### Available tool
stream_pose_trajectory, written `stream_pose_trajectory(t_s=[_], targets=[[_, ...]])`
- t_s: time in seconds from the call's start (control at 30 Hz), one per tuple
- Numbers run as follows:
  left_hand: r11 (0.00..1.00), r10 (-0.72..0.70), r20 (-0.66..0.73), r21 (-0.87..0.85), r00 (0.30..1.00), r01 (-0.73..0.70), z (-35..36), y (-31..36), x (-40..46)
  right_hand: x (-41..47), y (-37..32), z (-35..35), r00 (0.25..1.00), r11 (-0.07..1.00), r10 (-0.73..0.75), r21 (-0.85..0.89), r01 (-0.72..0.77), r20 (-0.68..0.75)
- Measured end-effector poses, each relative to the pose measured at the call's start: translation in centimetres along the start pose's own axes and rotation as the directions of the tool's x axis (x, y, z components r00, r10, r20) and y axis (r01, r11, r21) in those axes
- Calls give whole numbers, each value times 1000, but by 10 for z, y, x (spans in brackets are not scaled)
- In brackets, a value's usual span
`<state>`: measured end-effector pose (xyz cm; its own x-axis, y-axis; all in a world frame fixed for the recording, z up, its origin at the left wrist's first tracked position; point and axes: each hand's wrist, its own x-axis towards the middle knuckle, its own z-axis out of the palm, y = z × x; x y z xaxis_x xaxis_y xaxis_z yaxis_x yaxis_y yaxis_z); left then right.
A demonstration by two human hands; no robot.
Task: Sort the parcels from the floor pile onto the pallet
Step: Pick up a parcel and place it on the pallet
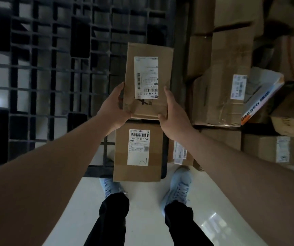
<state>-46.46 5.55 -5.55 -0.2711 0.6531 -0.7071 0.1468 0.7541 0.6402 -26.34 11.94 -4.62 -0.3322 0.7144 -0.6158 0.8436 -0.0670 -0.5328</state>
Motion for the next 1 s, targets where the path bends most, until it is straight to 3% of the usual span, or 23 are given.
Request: stream_pose_trajectory(t_s=[0.3,0.73,1.0], targets=[[995,1,-42,100,999,3,21,-40,26,22,26,44,1000,998,26,54,-25,-14],[957,-85,-37,275,996,92,28,-37,35,27,27,44,984,987,106,103,-122,146],[881,81,-24,470,996,-60,24,1,-2,-12,7,27,998,994,55,91,-56,16]])
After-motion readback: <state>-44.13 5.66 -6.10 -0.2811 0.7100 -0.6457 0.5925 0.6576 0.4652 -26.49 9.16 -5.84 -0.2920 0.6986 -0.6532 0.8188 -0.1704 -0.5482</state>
